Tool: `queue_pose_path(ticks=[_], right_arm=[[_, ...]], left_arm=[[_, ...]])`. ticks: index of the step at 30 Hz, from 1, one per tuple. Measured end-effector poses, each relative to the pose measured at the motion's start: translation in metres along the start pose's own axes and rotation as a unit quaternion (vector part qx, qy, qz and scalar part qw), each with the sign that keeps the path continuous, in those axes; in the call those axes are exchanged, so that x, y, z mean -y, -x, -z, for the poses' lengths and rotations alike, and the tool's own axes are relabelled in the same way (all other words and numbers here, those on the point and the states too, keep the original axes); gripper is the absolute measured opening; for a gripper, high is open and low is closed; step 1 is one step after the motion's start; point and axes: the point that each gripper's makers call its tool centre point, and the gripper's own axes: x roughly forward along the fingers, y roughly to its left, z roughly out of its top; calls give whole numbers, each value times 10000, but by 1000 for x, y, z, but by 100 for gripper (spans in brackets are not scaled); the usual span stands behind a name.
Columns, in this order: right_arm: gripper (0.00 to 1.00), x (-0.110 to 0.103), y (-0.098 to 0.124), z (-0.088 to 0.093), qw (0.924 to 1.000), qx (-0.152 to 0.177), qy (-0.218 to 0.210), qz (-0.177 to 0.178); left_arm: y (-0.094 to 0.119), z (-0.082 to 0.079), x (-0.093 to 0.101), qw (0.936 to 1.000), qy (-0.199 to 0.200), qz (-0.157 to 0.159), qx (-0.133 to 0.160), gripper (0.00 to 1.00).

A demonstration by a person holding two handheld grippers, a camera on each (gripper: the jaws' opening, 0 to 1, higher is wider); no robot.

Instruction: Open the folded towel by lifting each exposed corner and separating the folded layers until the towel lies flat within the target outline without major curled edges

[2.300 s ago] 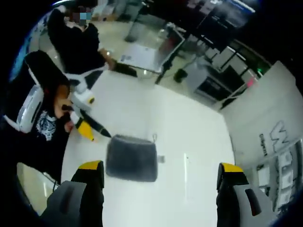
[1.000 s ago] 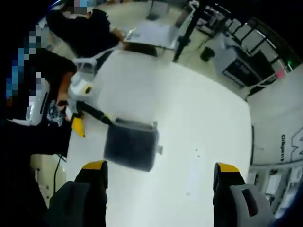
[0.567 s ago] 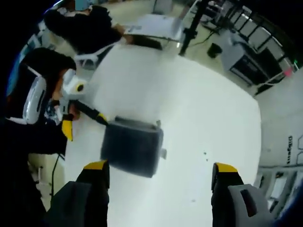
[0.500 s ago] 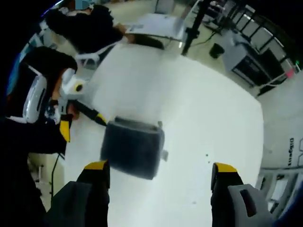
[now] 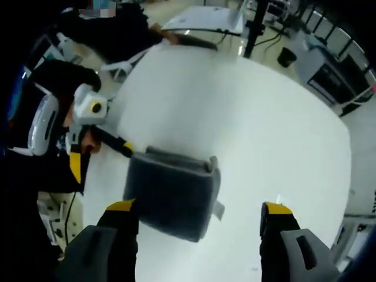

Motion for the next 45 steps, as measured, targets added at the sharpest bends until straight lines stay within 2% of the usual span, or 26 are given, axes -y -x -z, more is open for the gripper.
queue_pose_path(ticks=[1,3,8,14,16,19,24,28,33,40,45], right_arm=[[77,0,-3,-1,10000,12,23,-31],[71,-2,-12,-1,9998,0,-4,-219],[62,1,-25,1,9992,-12,-54,-398],[54,3,-45,7,9983,7,-62,-571],[51,6,-54,9,9982,-23,77,-593],[44,11,-59,6,9980,-10,140,-611],[43,14,-73,-2,9975,12,231,-664],[37,15,-91,3,9968,-241,377,-667],[33,14,-103,2,9958,-312,455,-733],[31,13,-111,1,9942,-426,536,-828],[25,10,-115,2,9928,-502,563,-930]], left_arm=[[-1,-4,-1,9999,-88,-3,131,85],[-3,-1,-2,9999,-54,4,117,83],[-12,11,-9,9999,94,-43,-14,85],[-15,5,-13,9998,65,-131,142,81],[-17,3,-12,9998,35,-120,184,77],[-20,6,-18,9997,27,-203,126,74],[-19,9,-26,9993,-28,-367,91,63],[-18,12,-37,9983,-21,-576,34,52],[-16,14,-48,9973,22,-735,-24,36],[-16,15,-53,9970,68,-772,-59,31],[-17,15,-56,9968,55,-794,-80,25]])
